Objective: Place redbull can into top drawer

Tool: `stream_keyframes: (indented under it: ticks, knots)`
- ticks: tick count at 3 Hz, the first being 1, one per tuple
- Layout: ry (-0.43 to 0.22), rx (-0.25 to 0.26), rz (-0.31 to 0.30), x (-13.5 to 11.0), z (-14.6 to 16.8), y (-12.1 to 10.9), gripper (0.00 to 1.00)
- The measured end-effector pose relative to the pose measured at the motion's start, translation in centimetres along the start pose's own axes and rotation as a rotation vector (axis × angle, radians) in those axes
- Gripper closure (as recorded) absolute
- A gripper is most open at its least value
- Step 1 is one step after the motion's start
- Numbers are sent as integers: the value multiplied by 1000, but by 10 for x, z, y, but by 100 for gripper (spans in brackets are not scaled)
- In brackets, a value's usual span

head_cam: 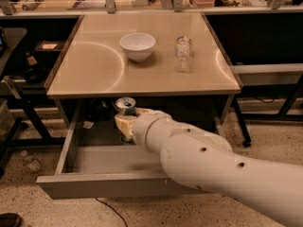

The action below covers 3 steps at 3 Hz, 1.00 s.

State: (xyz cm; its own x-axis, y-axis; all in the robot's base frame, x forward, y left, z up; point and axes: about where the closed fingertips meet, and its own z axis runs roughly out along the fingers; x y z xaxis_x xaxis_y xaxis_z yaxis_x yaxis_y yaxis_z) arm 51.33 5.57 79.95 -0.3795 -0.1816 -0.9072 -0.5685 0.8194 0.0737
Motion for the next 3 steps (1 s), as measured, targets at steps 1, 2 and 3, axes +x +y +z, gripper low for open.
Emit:
stream_keyframes:
  ticks: [1,2,3]
  knots:
    - [-36,54,19,13,8,-10,100]
    - [-63,82,29,19,23,-15,100]
    - [-62,98,42,31,35,-17,100]
